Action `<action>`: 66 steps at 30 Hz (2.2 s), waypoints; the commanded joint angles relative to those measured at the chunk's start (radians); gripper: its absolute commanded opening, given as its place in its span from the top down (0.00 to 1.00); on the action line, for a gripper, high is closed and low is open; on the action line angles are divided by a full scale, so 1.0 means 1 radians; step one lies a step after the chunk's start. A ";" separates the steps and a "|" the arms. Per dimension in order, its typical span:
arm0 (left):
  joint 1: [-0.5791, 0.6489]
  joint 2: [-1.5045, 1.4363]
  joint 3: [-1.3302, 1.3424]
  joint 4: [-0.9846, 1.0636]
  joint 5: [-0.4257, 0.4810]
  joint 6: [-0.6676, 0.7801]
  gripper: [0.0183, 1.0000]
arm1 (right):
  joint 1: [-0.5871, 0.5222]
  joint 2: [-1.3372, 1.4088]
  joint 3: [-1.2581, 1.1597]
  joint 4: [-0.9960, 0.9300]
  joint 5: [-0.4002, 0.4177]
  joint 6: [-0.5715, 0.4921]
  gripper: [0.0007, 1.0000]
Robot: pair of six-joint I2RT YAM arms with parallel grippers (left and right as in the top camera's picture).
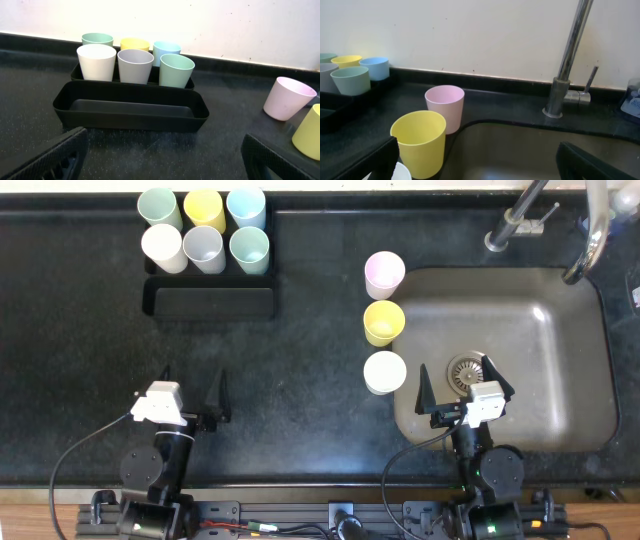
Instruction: Store Cups
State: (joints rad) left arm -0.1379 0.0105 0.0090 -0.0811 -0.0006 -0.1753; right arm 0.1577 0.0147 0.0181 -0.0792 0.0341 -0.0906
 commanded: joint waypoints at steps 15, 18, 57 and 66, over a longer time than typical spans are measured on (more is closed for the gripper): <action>0.096 -0.008 -0.001 -0.004 -0.001 0.074 0.00 | -0.006 -0.011 -0.013 0.004 0.011 -0.003 0.00; 0.096 -0.008 -0.001 -0.004 -0.001 0.074 0.00 | -0.006 -0.011 -0.013 0.004 0.011 -0.003 0.00; 0.061 0.733 0.796 -0.131 0.200 0.070 0.00 | -0.006 -0.011 -0.013 0.004 0.011 -0.003 0.00; -0.157 1.231 1.379 -0.555 0.043 0.006 0.00 | -0.006 -0.011 -0.013 0.004 0.011 -0.003 0.00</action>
State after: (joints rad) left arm -0.2226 1.1221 1.2247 -0.5770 0.1280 -0.1238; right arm 0.1574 0.0128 0.0181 -0.0799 0.0345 -0.0906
